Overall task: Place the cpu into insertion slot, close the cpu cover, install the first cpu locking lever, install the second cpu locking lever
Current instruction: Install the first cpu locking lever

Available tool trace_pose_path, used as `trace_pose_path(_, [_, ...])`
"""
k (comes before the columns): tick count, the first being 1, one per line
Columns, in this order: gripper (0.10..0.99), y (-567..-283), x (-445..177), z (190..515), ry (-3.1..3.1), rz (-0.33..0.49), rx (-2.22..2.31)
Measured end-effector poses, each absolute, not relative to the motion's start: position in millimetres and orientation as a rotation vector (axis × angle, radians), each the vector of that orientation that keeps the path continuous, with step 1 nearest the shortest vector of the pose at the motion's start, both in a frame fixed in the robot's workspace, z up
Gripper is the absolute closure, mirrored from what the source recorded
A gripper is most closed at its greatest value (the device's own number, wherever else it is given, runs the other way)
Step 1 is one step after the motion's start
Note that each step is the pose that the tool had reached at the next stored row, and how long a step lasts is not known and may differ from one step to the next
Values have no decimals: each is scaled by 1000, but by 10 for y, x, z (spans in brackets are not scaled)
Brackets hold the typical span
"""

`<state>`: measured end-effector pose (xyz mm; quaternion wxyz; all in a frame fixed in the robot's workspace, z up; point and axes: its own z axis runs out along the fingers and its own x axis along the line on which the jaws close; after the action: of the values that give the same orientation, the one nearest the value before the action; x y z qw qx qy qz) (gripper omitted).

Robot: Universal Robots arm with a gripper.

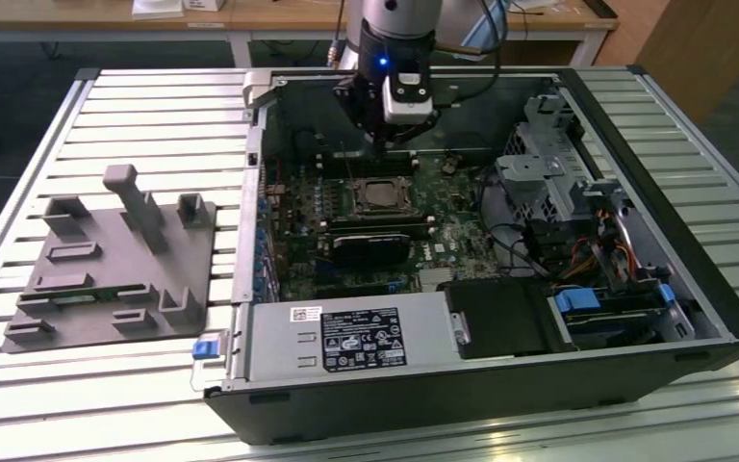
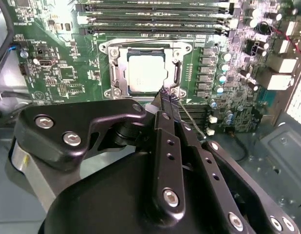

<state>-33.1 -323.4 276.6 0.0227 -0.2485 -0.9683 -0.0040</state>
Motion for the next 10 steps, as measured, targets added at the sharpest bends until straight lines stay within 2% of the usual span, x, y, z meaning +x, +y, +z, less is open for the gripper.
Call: trace_pose_path(10, [973,-3234,-332,2743,-3078,-24,-571])
